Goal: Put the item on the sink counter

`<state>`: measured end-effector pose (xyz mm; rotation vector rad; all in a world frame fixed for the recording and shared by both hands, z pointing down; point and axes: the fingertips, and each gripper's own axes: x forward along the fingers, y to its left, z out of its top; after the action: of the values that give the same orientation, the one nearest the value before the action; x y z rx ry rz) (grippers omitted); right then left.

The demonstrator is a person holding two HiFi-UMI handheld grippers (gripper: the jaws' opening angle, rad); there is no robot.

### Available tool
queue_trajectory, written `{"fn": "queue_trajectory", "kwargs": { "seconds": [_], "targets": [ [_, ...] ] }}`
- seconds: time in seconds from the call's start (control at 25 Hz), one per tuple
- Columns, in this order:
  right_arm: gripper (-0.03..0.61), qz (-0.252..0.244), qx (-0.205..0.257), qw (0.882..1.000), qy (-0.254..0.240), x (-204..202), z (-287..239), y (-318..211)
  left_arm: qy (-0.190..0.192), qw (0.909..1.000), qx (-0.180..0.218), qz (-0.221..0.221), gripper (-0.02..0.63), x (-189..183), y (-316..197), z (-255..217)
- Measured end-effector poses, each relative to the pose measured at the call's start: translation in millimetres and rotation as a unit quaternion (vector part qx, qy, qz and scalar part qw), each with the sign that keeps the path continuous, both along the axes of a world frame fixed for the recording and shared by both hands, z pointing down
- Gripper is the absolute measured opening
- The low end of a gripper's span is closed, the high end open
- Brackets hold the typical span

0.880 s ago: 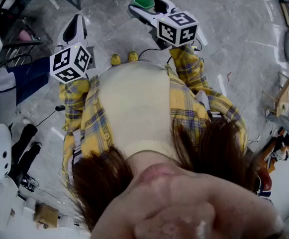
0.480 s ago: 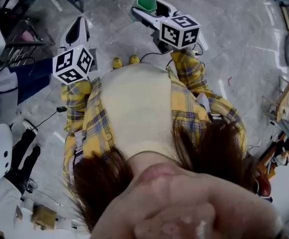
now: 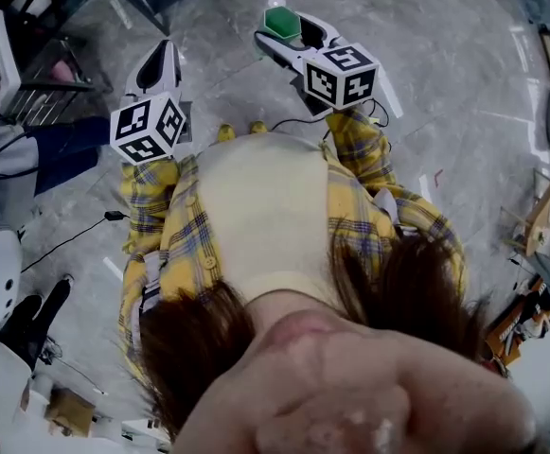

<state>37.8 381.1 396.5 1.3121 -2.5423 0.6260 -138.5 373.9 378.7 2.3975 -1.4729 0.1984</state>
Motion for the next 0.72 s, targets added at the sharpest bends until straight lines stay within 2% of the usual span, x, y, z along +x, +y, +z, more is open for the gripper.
{"fn": "queue_trajectory", "kwargs": {
  "seconds": [0.24, 0.48, 0.72],
  "targets": [
    [0.328, -0.003, 0.003, 1.0, 0.031, 15.2, 7.7, -2.4, -0.007, 1.0, 0.0, 0.0, 0.009, 17.9, -2.0, 2.0],
    [0.328, 0.001, -0.003, 1.0, 0.02, 24.7, 17.5, -10.8, -0.01, 0.9999, -0.011, 0.004, 0.008, 27.8, -5.8, 10.7],
    [0.328, 0.009, -0.006, 1.0, 0.014, 26.9, 20.5, -36.5, -0.005, 0.9999, -0.011, 0.002, 0.008, 22.8, -35.1, 14.1]
  ]
}}
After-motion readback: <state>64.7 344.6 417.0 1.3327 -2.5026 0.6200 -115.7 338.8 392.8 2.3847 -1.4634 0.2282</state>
